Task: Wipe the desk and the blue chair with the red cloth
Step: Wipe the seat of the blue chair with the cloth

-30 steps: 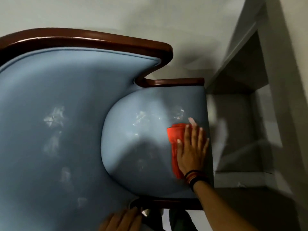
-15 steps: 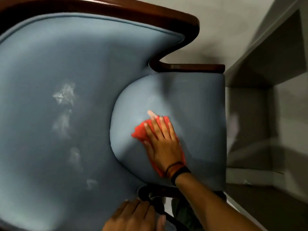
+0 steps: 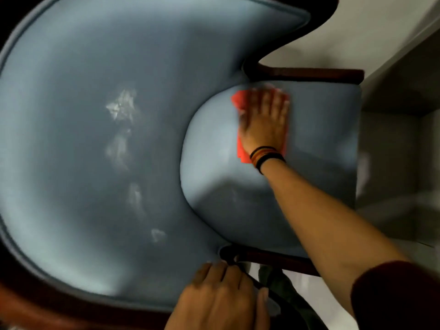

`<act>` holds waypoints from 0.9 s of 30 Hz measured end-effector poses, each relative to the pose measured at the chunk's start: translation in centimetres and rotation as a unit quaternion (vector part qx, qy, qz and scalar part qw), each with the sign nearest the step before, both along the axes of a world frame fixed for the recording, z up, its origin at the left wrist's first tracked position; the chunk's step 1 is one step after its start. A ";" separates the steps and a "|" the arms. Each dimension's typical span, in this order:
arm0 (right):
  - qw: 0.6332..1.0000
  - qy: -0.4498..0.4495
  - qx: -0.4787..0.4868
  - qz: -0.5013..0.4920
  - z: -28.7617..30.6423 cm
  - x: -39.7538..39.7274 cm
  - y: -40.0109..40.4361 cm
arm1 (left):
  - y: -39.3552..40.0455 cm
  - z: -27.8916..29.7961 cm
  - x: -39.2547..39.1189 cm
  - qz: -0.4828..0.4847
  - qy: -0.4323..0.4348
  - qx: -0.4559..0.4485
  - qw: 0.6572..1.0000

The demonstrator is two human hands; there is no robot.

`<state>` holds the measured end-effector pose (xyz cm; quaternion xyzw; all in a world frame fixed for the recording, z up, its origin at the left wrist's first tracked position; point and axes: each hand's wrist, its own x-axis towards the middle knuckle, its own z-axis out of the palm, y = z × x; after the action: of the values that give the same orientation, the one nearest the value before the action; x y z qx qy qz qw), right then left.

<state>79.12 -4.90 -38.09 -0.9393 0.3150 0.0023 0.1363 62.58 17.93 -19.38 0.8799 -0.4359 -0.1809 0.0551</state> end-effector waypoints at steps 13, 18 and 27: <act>0.987 0.071 0.026 0.140 0.9 -18.7 -1.6 | 1.5 3.9 1.5 0.014 0.044 0.091 0.995; 0.999 0.036 0.024 -0.029 0.4 -6.6 -3.9 | 6.6 4.9 6.1 -0.040 0.001 0.087 0.995; 0.942 -0.012 0.026 0.335 1.5 -4.8 11.4 | 6.4 4.4 6.5 -0.046 0.013 0.114 0.992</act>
<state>74.28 6.45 -36.57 -0.9866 -0.0193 0.0444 0.1559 69.06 24.30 -15.03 0.8572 -0.4513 -0.2431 -0.0484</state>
